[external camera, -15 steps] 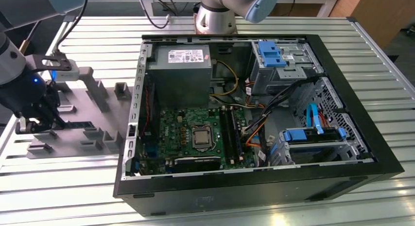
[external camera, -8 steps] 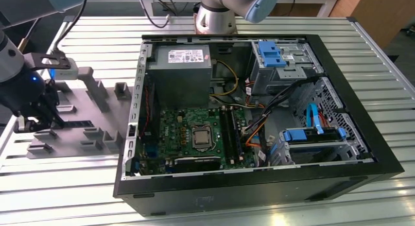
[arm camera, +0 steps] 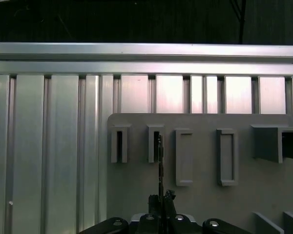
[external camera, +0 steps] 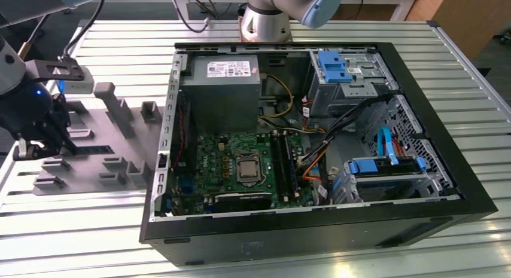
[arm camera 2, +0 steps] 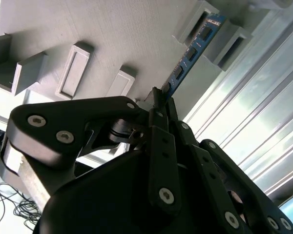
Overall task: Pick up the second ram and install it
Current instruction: 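Pick up the second ram and move it above second insertion slot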
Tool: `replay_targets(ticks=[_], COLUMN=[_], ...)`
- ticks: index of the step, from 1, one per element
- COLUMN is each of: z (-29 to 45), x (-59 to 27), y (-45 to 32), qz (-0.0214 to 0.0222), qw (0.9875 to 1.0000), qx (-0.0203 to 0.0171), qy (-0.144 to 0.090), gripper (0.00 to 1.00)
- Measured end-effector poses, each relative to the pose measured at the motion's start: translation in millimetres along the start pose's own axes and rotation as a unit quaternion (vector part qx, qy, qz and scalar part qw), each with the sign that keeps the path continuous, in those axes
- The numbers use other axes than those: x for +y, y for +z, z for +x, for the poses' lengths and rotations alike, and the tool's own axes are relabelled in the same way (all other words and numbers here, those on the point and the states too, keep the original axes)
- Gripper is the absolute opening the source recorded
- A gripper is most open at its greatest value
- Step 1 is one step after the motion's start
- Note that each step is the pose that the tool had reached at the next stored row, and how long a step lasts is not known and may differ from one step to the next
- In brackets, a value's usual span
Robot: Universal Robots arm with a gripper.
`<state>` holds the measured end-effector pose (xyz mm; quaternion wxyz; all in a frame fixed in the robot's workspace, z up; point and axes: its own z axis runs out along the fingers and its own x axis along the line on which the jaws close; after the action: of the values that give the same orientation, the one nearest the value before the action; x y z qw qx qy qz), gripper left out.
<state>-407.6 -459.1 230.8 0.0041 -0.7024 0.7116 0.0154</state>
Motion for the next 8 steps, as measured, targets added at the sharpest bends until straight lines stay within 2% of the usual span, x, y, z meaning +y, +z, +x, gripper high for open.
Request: replay_targets(ticks=[8], z=[-0.3], x=[0.1], y=[-5.6], qz=[0.0000], qw=[1.0000], qx=[0.0003], qy=[0.000], gripper=[0.14])
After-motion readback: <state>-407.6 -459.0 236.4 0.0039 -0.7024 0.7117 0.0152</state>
